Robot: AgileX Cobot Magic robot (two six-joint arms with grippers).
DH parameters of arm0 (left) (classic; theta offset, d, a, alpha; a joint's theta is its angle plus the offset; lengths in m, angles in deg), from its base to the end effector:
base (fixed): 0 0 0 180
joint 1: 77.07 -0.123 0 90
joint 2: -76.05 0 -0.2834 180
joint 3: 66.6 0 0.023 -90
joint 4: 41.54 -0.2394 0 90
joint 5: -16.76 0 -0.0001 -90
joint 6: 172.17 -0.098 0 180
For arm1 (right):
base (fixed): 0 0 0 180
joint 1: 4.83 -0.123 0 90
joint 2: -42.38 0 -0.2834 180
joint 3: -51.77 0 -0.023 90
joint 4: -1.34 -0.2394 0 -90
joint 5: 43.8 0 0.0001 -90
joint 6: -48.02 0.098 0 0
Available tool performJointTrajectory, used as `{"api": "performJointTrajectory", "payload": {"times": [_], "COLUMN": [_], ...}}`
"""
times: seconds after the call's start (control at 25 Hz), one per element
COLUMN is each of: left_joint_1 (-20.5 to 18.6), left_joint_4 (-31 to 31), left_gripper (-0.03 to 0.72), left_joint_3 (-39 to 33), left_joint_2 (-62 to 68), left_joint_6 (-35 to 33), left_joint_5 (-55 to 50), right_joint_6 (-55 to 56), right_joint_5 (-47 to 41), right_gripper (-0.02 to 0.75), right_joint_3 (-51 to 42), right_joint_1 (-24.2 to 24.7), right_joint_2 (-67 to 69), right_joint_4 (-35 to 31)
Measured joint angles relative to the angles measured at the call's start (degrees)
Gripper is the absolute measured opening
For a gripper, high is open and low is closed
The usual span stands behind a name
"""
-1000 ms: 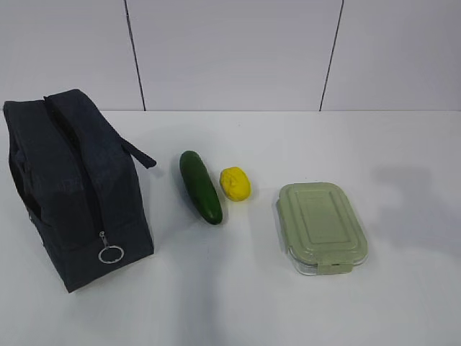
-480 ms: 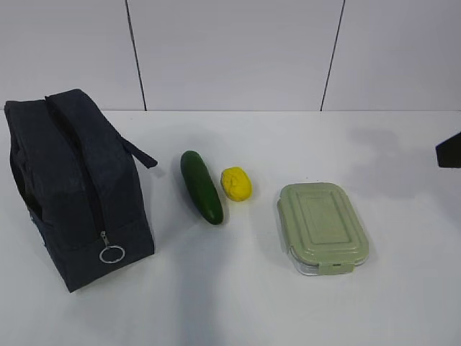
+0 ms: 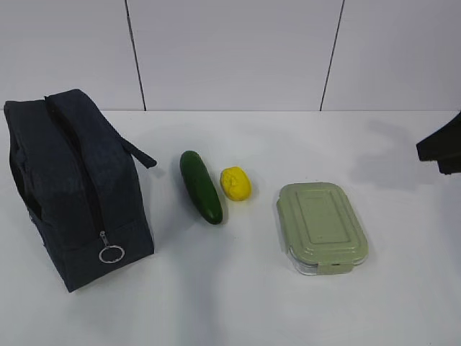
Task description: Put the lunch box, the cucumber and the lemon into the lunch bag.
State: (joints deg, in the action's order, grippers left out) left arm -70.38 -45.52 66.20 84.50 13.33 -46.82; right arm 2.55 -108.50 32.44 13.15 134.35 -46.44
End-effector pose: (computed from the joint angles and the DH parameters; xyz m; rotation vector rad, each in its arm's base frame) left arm -0.0095 0.0073 0.2709 0.0158 2.0792 -0.0464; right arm 0.2661 -0.0173 0.2700 -0.1699 2.5564 0.8274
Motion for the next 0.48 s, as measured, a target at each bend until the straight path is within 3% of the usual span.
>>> {"api": "performJointTrajectory", "payload": {"times": [0.16, 0.28, 0.48], "left_joint_1": [0.0, 0.0, 0.0], "left_joint_4": [0.0, 0.0, 0.0], "left_gripper": [0.242, 0.242, 0.242], "left_joint_3": [0.0, 0.0, 0.0], "left_joint_2": [0.0, 0.0, 0.0], "left_joint_6": [0.0, 0.0, 0.0], "left_joint_5": [0.0, 0.0, 0.0], "right_joint_6": [-5.8, -6.6, -6.6], "right_joint_5": [-3.2, -3.2, -3.4], "right_gripper": [0.426, 0.426, 0.426], "right_joint_3": [5.7, 9.6, 10.8], "right_joint_1": [5.3, 6.2, 6.2], "right_joint_2": [9.8, 15.3, 22.4], "right_joint_4": [-7.7, -4.0, -3.5]}}
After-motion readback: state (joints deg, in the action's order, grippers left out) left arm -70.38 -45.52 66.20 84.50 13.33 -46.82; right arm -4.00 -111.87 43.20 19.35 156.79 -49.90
